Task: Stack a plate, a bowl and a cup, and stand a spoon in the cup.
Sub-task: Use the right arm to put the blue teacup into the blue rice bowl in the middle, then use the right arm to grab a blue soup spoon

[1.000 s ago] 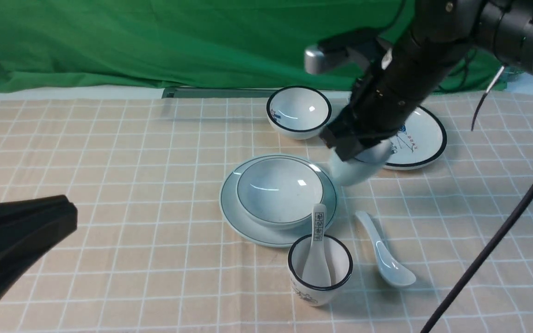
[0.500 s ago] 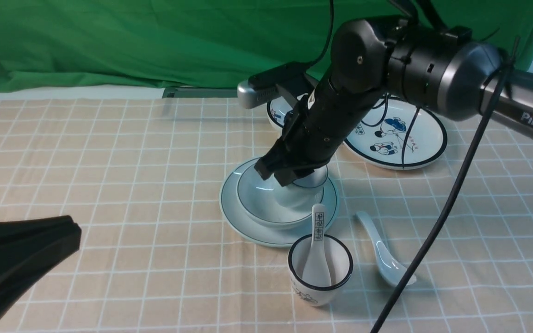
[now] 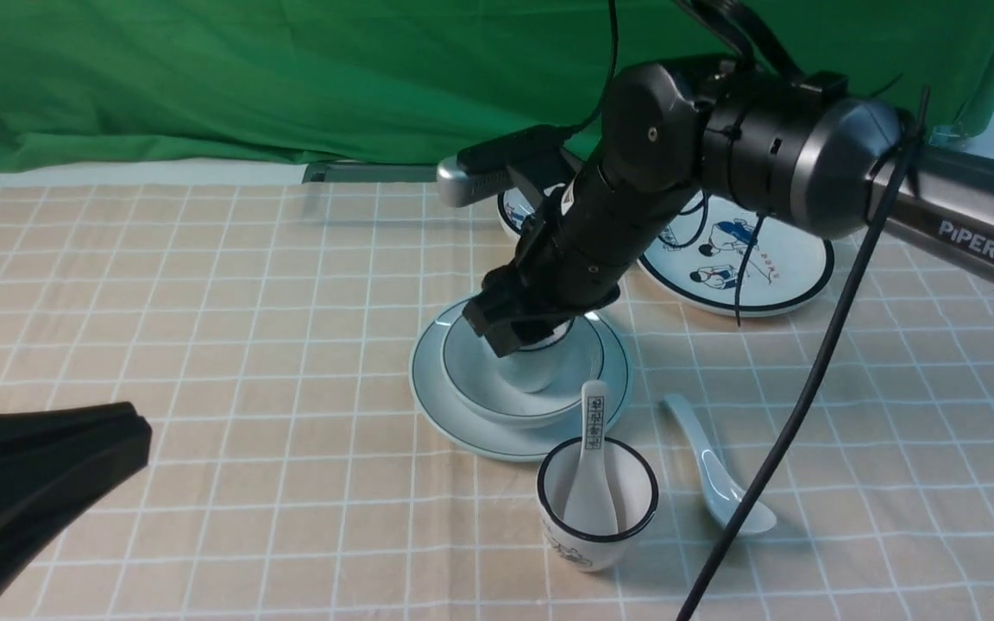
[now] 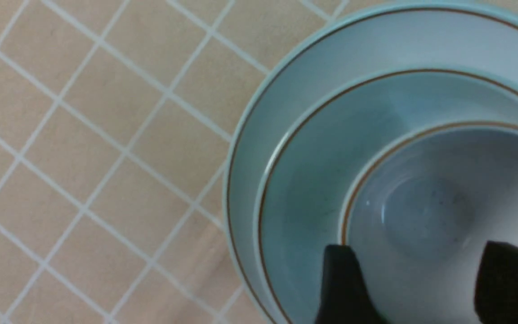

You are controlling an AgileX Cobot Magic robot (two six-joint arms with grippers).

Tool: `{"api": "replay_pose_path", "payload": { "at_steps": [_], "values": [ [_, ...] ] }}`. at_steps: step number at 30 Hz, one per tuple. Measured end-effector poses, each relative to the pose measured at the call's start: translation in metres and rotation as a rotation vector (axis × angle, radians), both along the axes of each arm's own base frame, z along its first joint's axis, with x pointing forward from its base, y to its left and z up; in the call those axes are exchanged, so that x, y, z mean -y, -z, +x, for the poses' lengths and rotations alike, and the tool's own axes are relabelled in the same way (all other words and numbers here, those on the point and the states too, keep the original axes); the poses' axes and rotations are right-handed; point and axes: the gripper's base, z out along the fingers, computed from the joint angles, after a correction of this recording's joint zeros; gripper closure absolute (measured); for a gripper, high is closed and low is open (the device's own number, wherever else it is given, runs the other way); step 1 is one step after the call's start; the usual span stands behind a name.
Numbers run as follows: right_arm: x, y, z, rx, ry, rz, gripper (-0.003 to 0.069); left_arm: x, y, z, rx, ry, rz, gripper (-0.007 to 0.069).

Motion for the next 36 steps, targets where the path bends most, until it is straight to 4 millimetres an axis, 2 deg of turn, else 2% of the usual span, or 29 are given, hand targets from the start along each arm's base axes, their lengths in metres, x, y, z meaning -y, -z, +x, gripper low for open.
{"api": "replay_pose_path", "payload": {
  "at_steps": [1,2,3,4,7,9,12,13,14,16,17,18,19,21,29,36],
  "values": [
    [0.003,-0.012,-0.004,0.013,-0.001,0.005,0.0200,0.000,0.000,0.000,0.001,0.000,0.001,0.0624],
    [0.003,-0.012,-0.004,0.011,-0.002,0.002,0.0200,0.000,0.000,0.000,0.001,0.000,0.001,0.0624],
    [0.009,-0.030,-0.011,0.028,-0.008,-0.002,0.0204,0.000,0.000,0.000,0.001,-0.001,0.002,0.0624],
    [0.018,-0.053,-0.021,0.057,-0.016,-0.010,0.0232,0.000,0.000,0.000,0.003,0.000,0.004,0.0624],
    [0.047,-0.095,-0.048,0.086,-0.018,-0.119,0.0349,0.000,0.000,0.000,0.009,0.001,0.011,0.0624],
    [0.068,-0.108,-0.061,0.083,0.030,-0.191,0.0395,0.000,0.000,0.000,0.009,0.001,0.012,0.0624],
    [0.091,-0.105,-0.070,0.040,0.108,-0.240,0.0412,0.000,0.000,0.000,0.011,0.000,0.014,0.0624],
    [0.108,-0.091,-0.075,-0.009,0.168,-0.251,0.0400,0.000,0.000,0.000,0.012,0.001,0.015,0.0624],
    [0.109,-0.087,-0.075,-0.015,0.167,-0.255,0.0400,0.000,0.000,0.000,0.012,0.001,0.015,0.0624],
    [0.124,-0.042,-0.076,-0.077,0.219,-0.206,0.0344,0.000,0.000,0.000,0.012,0.001,0.015,0.0624],
    [0.125,-0.027,-0.076,-0.102,0.227,-0.193,0.0330,0.000,0.000,0.000,0.012,0.001,0.015,0.0624],
    [0.124,-0.023,-0.074,-0.096,0.228,-0.175,0.0318,0.000,0.000,0.000,0.012,0.001,0.015,0.0624],
    [0.122,0.002,-0.071,-0.109,0.241,-0.143,0.0295,0.000,0.000,0.000,0.012,0.001,0.015,0.0624],
    [0.119,0.025,-0.065,-0.106,0.251,-0.121,0.0283,0.000,0.000,0.000,0.010,0.002,0.012,0.0624],
    [0.107,0.068,-0.030,-0.077,0.274,-0.103,0.0279,0.000,0.000,0.000,0.008,0.002,0.010,0.0624],
    [0.107,0.091,-0.012,-0.103,0.285,-0.122,0.0290,0.000,0.000,0.000,0.006,0.003,0.010,0.0624]
  ]
}}
